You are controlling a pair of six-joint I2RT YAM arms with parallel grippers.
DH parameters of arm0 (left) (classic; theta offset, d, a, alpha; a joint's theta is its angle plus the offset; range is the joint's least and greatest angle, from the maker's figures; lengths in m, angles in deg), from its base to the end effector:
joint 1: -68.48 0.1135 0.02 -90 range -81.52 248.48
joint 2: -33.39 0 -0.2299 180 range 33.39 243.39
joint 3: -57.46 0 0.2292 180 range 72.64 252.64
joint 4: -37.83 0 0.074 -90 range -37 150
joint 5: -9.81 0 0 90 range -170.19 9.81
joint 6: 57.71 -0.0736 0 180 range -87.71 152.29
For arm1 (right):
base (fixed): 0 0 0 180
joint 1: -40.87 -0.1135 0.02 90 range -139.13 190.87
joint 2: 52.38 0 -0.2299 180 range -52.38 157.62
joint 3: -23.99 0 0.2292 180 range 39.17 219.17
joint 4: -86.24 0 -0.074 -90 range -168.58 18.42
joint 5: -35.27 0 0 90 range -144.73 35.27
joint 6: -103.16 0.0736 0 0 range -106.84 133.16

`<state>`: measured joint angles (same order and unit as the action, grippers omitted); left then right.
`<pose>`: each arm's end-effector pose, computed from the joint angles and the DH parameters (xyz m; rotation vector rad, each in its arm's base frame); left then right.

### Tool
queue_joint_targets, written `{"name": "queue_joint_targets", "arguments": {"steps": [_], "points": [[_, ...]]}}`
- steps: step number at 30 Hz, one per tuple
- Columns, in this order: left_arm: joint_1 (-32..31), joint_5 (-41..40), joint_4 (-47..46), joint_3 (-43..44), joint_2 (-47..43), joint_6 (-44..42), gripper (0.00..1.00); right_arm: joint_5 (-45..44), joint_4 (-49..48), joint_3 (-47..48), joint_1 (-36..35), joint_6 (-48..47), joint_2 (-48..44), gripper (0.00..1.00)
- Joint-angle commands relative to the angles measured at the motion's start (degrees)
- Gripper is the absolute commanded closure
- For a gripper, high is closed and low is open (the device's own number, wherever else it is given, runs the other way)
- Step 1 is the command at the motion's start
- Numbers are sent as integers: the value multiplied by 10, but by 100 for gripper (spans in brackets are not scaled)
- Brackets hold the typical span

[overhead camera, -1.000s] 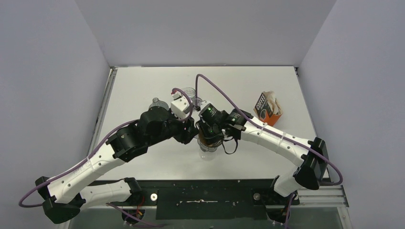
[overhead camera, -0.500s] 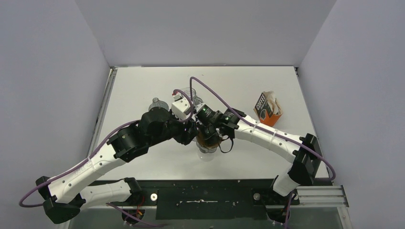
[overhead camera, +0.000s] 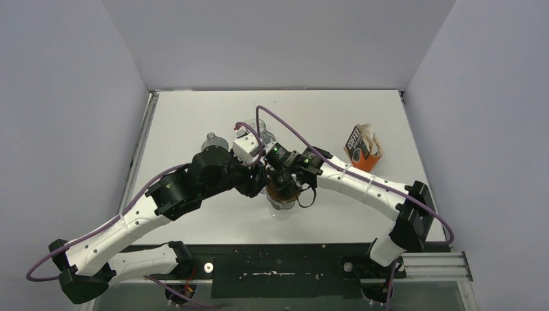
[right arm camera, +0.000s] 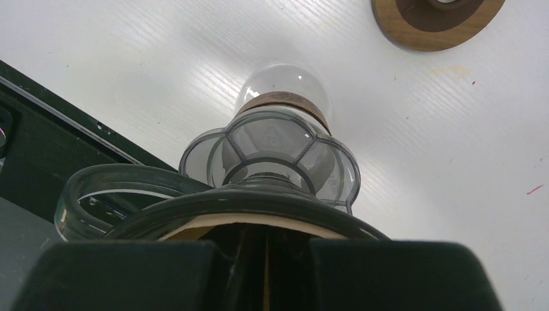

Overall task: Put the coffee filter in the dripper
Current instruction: Place the coffee filter in the coffee dripper.

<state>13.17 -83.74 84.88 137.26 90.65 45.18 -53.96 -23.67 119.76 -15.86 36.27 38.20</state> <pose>0.1412 -0.1960 0.3336 0.7095 1.9421 -0.6923 0.1710 0.2624 0.2305 -0.8094 2.6647 0.4122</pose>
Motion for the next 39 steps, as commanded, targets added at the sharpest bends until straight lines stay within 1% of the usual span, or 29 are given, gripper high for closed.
{"name": "queue_joint_targets", "arguments": {"steps": [1,3,6,8,10,13,30,39], "points": [[0,13,-25,7,-3,-7,53,-3,31,32,-7,-1,4,100],[0,14,-25,8,-2,-7,53,-6,37,40,-9,0,3,100],[0,15,-27,6,0,-8,53,-6,40,45,-9,2,-2,97],[0,15,-26,6,2,-7,53,-6,39,47,-10,5,-7,90],[0,16,-27,4,5,-6,53,-13,40,48,-10,8,-11,84],[0,16,-29,2,4,-5,53,-22,40,51,-10,10,-15,81],[0,13,-24,7,0,-2,53,-53,57,102,-10,30,-48,76],[0,3,-18,11,-1,-2,53,-75,45,111,-8,43,-89,75]]}}
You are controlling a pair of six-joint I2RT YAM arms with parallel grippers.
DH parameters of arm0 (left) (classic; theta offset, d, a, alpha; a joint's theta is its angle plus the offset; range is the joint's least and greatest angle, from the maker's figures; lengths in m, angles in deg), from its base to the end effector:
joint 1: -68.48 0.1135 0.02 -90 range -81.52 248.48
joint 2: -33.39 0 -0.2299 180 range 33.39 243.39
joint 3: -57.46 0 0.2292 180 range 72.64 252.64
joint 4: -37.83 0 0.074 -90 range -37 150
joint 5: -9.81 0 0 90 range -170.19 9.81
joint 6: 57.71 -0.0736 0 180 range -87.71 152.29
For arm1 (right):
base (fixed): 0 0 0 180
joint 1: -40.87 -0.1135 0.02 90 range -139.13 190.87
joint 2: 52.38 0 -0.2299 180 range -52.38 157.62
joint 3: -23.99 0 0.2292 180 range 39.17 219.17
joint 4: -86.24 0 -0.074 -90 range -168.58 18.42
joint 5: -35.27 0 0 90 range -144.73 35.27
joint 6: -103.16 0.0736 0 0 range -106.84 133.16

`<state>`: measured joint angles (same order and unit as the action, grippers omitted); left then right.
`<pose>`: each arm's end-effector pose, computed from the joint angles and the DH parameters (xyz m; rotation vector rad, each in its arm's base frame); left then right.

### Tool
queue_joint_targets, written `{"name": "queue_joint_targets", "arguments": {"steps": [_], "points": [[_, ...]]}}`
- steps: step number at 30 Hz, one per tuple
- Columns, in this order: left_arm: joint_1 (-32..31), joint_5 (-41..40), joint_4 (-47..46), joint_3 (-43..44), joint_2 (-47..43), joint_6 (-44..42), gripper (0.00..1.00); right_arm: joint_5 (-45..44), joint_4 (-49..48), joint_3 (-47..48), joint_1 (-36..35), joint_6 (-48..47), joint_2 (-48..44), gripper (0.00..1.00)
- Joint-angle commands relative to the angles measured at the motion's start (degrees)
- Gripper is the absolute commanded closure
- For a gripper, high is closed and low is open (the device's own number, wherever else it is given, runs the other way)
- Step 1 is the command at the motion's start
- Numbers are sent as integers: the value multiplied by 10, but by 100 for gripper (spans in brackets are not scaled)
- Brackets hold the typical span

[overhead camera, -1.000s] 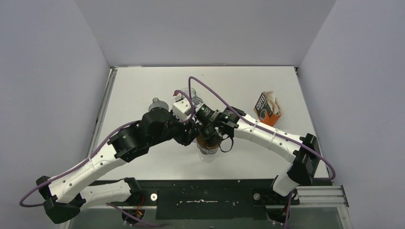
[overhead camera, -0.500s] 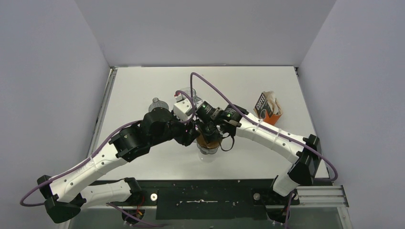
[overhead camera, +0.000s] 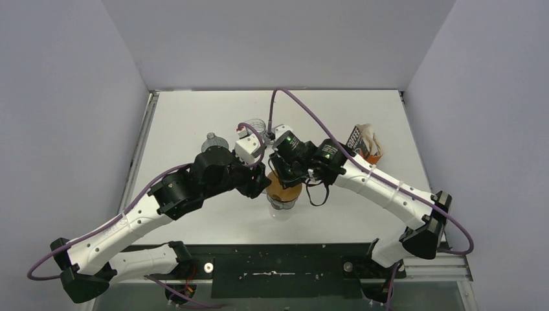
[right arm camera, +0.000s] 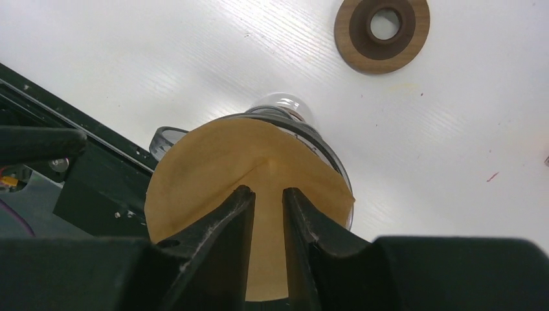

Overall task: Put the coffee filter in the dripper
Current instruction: Place the coffee filter in the coffee dripper.

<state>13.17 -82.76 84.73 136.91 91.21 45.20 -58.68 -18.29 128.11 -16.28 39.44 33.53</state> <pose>0.1416 -0.1988 0.3296 0.7262 1.9541 -0.7021 0.1676 0.2502 0.2904 -0.6756 2.5470 0.4472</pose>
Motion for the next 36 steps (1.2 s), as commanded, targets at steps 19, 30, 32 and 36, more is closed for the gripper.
{"name": "queue_joint_targets", "arguments": {"steps": [19,30,32,36], "points": [[0,-167,-1,-37,-48,33,54,-113,-58,-85,62,31,-218,77],[0,-270,26,-74,-79,48,54,14,-112,-238,140,19,-257,100],[1,-284,31,-79,-79,50,54,60,-132,-270,156,19,-259,100],[1,-291,26,-87,-83,49,54,146,-171,-322,200,9,-259,100]]}}
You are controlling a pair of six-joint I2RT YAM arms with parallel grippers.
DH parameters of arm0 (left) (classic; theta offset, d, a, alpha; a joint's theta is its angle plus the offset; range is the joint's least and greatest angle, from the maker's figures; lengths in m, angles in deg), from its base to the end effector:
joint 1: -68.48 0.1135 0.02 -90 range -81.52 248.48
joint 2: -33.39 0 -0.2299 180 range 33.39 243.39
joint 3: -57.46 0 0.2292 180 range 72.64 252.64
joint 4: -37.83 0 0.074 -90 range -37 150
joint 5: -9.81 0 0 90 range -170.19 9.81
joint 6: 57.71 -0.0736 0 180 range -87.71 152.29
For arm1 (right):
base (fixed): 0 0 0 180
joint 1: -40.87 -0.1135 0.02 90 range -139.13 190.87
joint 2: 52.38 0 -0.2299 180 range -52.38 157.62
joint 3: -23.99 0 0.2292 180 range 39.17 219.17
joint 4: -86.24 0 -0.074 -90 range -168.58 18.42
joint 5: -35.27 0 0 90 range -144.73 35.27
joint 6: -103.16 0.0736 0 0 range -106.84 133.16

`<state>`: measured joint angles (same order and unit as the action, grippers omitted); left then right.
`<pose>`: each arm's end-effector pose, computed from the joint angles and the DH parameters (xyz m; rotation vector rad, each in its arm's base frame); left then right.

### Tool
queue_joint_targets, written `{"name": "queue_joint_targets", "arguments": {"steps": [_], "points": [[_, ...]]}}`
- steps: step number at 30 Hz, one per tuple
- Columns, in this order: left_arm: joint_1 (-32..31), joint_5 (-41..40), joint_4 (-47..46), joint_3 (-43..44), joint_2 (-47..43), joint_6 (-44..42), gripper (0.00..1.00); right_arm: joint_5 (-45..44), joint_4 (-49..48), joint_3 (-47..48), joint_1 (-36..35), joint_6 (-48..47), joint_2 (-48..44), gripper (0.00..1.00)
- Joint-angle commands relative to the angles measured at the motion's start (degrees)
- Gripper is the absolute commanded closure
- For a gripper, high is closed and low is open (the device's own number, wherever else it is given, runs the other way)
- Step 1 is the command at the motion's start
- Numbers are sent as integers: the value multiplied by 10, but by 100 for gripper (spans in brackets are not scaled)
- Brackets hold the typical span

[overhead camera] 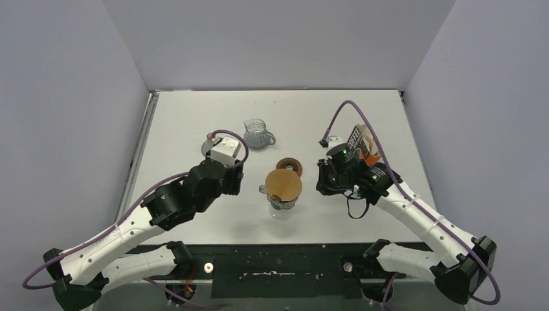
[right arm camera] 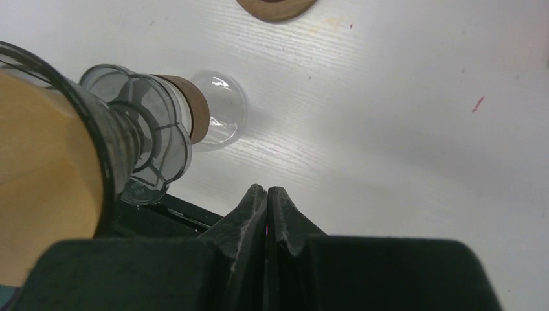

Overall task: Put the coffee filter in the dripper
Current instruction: Place the coffee filter in the coffee dripper, then move the coffee server to the center of the board.

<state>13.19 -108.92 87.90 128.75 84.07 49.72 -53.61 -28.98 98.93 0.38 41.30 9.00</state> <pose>0.1484 -0.1521 0.3039 0.3671 1.9945 -0.2803 0.1703 0.1473 0.2540 -0.2823 2.5275 0.5251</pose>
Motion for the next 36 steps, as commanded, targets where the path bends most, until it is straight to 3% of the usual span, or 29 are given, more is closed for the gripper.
{"name": "queue_joint_targets", "arguments": {"steps": [1,5,15,28,36], "points": [[1,-31,-7,-7,-11,2,54,131,-75,-44,51,-15,-12,100],[1,-40,-9,-11,-10,2,54,244,-101,-89,85,-33,16,100],[1,-65,-14,-5,-10,-2,52,386,-191,-155,104,-55,96,100],[2,-55,-27,16,-45,-3,35,534,-320,-186,130,-38,215,100],[2,-48,-27,30,-51,-9,20,569,-368,-176,115,-13,268,100]]}}
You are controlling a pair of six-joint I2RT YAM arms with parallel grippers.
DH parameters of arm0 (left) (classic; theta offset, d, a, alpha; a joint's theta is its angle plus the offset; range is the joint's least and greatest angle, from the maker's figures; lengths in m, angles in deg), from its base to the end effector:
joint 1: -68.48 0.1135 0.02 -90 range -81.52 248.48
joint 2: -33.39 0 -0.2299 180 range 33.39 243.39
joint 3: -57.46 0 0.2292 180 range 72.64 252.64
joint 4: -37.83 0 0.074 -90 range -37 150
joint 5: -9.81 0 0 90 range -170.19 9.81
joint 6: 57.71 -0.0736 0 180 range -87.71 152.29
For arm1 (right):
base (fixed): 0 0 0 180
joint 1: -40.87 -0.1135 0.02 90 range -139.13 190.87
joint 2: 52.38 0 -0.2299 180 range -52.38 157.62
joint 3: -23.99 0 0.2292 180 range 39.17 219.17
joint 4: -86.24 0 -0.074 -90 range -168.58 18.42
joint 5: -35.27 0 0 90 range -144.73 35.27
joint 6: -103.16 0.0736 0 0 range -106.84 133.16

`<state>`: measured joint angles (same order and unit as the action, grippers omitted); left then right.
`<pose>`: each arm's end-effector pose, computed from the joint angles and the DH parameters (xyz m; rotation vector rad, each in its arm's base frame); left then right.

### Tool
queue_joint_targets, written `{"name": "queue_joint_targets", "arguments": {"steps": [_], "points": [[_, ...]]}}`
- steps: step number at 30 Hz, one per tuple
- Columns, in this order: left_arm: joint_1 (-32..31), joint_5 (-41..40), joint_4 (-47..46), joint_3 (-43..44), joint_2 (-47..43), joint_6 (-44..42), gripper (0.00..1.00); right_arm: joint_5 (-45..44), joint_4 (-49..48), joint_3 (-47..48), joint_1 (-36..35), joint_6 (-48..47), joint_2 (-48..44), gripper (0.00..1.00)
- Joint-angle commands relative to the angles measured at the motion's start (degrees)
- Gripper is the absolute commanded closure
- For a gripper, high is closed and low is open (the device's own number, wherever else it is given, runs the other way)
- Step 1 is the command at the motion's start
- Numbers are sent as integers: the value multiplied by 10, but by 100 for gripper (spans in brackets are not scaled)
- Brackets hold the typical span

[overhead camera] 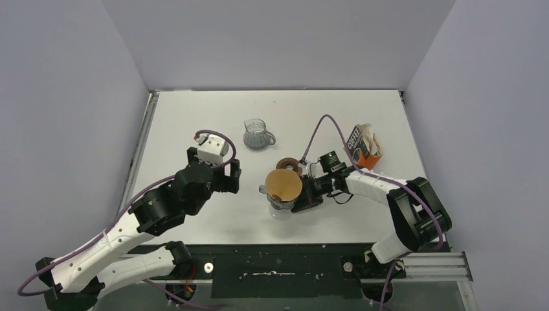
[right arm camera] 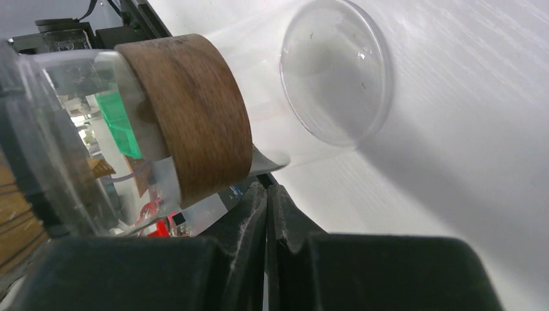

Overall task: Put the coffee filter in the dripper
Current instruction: Move the coffee server to the center of the board.

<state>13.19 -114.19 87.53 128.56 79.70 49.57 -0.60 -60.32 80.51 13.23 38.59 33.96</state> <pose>0.1430 -0.1342 0.3190 0.2682 1.9168 -0.2493 0.1999 0.1720 0.1244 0.3797 -2.6917 -1.5201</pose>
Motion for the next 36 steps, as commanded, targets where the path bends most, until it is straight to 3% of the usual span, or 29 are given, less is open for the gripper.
{"name": "queue_joint_targets", "arguments": {"steps": [1,6,36], "points": [[2,6,-24,33,-6,-8,19,40,-58,13,-20,15,24,100],[2,9,-23,36,-7,-11,12,45,-94,25,-59,42,58,100],[3,54,1,85,-11,-16,10,16,-290,188,-178,207,256,100]]}}
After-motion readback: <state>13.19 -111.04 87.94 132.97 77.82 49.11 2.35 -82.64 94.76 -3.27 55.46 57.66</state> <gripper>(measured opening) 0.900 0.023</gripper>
